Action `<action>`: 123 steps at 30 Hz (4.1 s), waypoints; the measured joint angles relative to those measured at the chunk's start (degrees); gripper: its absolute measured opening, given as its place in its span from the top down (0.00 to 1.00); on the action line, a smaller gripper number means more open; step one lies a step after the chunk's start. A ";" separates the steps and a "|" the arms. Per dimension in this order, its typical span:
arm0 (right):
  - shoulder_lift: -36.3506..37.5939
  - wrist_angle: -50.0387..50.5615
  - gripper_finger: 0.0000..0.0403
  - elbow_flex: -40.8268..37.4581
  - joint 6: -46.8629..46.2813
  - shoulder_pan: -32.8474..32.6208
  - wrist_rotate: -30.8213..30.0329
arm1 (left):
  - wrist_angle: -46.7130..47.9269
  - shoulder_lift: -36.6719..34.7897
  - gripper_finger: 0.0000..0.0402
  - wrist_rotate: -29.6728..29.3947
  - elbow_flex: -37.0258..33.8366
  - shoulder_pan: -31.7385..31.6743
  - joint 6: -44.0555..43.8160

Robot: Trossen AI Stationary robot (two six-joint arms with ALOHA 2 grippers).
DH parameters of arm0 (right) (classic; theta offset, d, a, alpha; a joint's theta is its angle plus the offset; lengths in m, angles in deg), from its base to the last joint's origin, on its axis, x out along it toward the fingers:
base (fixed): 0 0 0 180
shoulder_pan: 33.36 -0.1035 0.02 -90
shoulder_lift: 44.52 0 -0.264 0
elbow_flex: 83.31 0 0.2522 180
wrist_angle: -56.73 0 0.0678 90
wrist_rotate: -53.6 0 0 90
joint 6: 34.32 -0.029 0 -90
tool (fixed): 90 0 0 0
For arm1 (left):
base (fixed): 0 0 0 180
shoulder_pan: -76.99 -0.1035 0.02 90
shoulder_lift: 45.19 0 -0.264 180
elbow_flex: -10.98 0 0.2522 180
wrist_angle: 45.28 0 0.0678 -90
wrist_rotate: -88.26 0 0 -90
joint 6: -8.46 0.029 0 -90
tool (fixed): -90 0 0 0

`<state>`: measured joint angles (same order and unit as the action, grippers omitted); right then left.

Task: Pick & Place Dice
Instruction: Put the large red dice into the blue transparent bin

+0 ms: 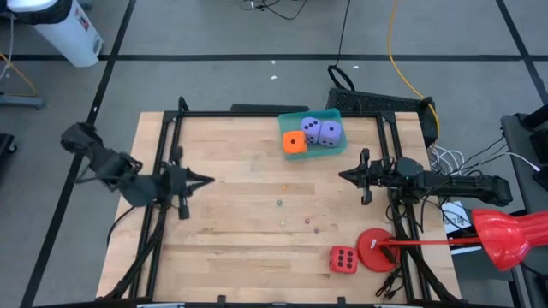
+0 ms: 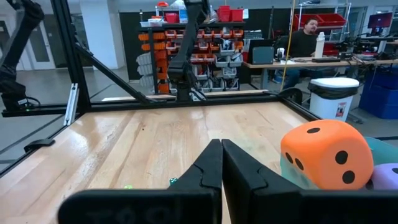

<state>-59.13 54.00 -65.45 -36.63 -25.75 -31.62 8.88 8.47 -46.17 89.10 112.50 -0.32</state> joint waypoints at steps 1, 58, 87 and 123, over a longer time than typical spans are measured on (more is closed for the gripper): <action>0.00 0.02 1.00 0.00 0.00 -0.01 0.00 | -5.92 -1.54 0.98 1.83 -4.19 0.05 2.87; -1.39 -6.34 1.00 -0.02 -0.36 -0.02 4.23 | -63.71 -18.79 0.99 29.31 -56.19 -27.51 7.05; -13.09 -8.97 1.00 1.98 0.42 -1.01 -5.40 | -68.11 -6.32 0.97 28.17 -56.16 -27.40 1.64; -32.66 42.05 1.00 32.53 -9.08 -23.99 -8.56 | -71.40 -4.15 0.99 27.89 -56.16 -27.40 -0.41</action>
<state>-91.79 96.04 -32.92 -45.70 -49.74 -40.18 -62.52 4.32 -18.27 32.93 85.11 -0.73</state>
